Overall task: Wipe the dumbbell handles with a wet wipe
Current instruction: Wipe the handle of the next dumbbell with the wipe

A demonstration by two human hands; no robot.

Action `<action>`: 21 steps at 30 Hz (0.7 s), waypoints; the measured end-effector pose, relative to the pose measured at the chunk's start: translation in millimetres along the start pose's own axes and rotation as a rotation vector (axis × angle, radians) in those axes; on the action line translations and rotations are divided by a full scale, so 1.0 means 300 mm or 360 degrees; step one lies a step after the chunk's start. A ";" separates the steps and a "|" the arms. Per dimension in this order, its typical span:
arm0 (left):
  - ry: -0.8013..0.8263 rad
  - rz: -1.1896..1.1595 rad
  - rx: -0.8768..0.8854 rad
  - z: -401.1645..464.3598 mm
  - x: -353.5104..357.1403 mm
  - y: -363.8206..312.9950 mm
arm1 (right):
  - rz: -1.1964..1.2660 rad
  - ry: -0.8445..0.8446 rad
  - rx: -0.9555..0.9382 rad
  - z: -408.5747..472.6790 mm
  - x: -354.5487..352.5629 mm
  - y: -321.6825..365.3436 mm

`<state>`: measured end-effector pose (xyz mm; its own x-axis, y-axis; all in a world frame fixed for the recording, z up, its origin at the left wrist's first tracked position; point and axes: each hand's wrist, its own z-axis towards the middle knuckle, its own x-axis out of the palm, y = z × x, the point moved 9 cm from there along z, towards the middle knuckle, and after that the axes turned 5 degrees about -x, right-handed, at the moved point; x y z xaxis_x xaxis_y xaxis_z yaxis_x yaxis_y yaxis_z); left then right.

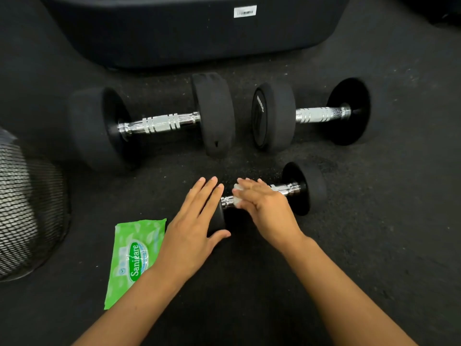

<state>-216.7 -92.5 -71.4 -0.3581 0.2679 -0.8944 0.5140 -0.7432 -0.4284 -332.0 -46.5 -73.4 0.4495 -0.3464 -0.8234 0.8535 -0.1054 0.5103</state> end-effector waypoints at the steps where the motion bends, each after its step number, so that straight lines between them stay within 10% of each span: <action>1: -0.0004 -0.0002 -0.0008 0.005 -0.003 0.005 | 0.0021 -0.0027 0.0036 0.009 0.010 0.011; 21: 0.0020 -0.0088 -0.0028 0.010 -0.016 0.004 | -0.0162 0.0194 -0.0169 0.014 0.077 0.076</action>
<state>-216.8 -96.4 -67.2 -0.3766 0.3157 -0.8709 0.5075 -0.7162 -0.4791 -303.3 -60.9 -79.8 0.3826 -0.2225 -0.8967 0.9163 -0.0330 0.3991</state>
